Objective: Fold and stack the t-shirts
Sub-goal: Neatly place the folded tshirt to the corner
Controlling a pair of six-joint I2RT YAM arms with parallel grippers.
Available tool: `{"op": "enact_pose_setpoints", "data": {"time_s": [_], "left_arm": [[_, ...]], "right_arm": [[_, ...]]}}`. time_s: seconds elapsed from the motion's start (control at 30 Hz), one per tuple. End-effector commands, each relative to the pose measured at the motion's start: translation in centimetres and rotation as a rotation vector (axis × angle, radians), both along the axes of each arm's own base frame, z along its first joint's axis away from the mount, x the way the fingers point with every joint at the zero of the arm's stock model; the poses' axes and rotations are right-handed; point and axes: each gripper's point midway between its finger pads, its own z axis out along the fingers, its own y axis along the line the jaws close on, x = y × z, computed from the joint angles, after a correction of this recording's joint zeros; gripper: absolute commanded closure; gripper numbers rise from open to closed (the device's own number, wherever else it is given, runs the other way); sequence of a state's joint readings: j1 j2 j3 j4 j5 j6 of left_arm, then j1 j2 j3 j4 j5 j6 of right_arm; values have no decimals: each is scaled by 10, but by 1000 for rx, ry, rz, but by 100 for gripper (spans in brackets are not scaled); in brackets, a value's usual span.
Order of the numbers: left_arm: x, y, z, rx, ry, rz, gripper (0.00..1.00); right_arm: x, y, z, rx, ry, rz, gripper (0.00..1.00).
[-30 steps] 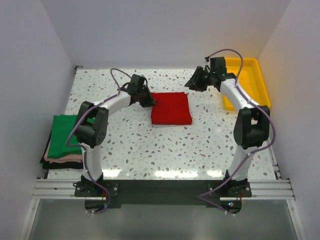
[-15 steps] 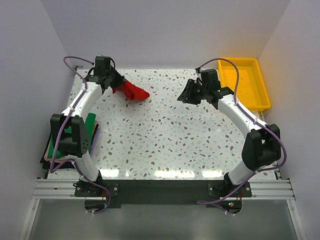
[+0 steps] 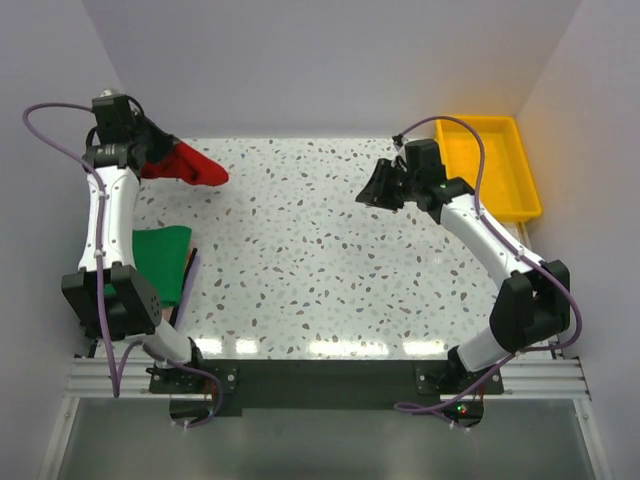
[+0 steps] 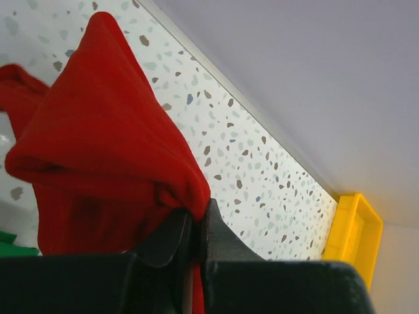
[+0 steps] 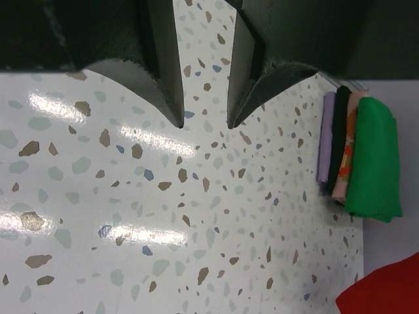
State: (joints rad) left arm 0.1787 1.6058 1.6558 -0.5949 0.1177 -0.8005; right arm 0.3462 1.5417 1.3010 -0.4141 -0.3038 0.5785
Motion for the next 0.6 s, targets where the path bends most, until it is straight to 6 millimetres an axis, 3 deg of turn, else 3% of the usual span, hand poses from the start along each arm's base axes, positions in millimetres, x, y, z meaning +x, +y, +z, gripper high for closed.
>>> {"op": "enact_pose_setpoints", "data": {"time_s": [0.0,0.3,0.57], "left_arm": [[-23,12,31,47,-41,-54,100],[-76,56,21,105,17,15,100],[-102,66,19,164,53,35,100]], "right_arm": [[-5,-1,14,4,-40,16,64],[-11,8,13,11,-32,42,66],[-17,11,17,5,-43,51,66]]}}
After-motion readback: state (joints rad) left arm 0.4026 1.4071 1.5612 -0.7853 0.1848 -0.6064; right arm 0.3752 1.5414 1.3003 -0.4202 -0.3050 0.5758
